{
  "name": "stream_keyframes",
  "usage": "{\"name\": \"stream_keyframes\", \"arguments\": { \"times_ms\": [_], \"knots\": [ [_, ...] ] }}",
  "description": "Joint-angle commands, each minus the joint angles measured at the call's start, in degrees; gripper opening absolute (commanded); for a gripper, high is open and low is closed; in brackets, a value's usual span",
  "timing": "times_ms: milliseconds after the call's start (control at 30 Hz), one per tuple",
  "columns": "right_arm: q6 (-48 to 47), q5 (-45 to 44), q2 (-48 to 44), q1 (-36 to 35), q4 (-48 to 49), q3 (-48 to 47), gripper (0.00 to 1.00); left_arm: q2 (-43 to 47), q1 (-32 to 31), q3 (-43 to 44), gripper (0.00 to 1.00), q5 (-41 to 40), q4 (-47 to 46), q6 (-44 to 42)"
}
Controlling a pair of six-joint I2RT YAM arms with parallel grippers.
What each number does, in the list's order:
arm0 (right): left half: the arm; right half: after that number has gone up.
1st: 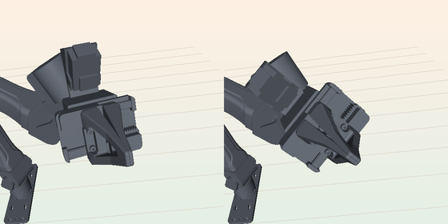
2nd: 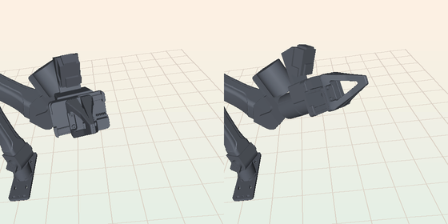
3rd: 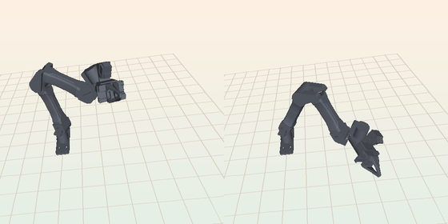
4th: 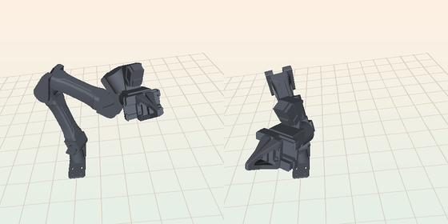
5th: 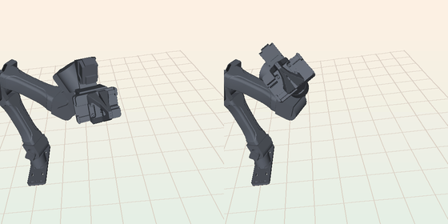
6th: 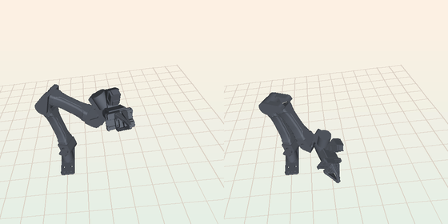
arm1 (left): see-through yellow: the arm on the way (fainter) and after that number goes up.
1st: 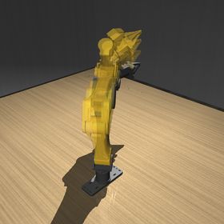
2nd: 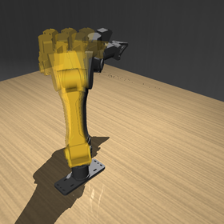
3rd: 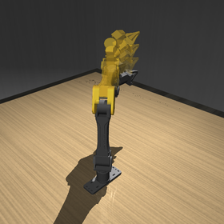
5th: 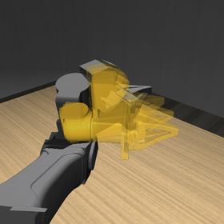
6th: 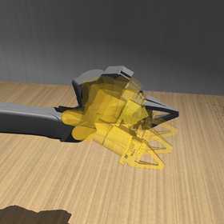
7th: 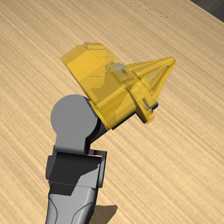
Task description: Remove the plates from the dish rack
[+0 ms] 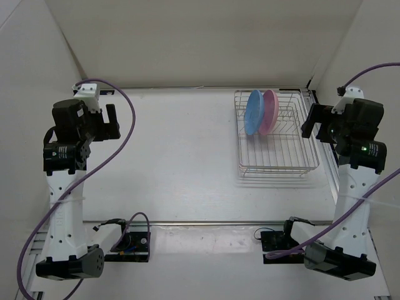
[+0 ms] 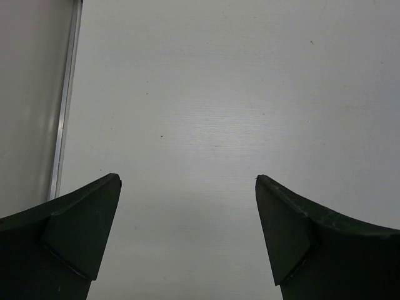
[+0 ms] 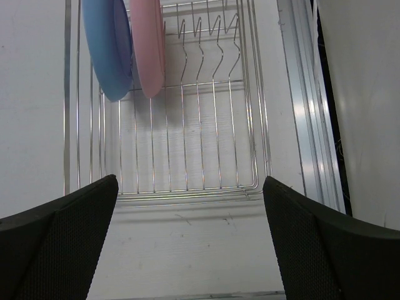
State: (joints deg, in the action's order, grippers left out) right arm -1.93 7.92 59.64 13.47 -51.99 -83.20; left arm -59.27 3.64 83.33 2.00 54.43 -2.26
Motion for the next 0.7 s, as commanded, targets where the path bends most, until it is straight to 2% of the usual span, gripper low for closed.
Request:
{"name": "stream_keyframes", "arguments": {
  "times_ms": [0,100,200,267,300,333,433,567,667],
  "knots": [
    [-1.31,2.08,-0.57,0.24,1.71,1.64,1.0,1.43,0.32,1.31,1.0,0.64,-0.03,0.42],
    [-2.46,3.15,-1.1,-1.08,2.24,3.56,1.0,1.43,0.32,0.09,1.0,0.64,-0.03,0.42],
    [-5.09,-8.14,2.58,-6.6,2.24,3.04,1.0,1.96,0.32,-1.15,1.0,0.64,-0.56,0.42],
    [-6.41,-17.63,6.69,-11.6,2.77,2.43,0.99,1.96,0.32,-1.15,1.0,0.64,-0.56,0.42],
    [-6.94,-25.77,8.03,-13.19,3.55,1.9,0.98,1.96,0.32,-1.76,1.0,0.64,-0.56,0.42],
    [-7.46,-28.9,9.34,-16.0,4.52,1.2,0.98,1.96,0.32,-1.77,1.0,0.03,-0.56,0.42],
    [-9.66,-41.7,13.74,-22.23,9.17,-2.39,0.92,1.96,0.32,-2.29,1.0,-1.38,-1.09,0.42],
    [-10.37,-42.82,21.91,-25.16,11.2,-13.1,0.91,1.96,0.32,-2.91,1.0,-2.53,-1.7,0.42],
    [-12.9,-45.17,27.8,-28.14,15.32,-17.15,1.0,1.96,1.55,-2.91,1.0,-1.48,-1.7,0.42]
  ]
}}
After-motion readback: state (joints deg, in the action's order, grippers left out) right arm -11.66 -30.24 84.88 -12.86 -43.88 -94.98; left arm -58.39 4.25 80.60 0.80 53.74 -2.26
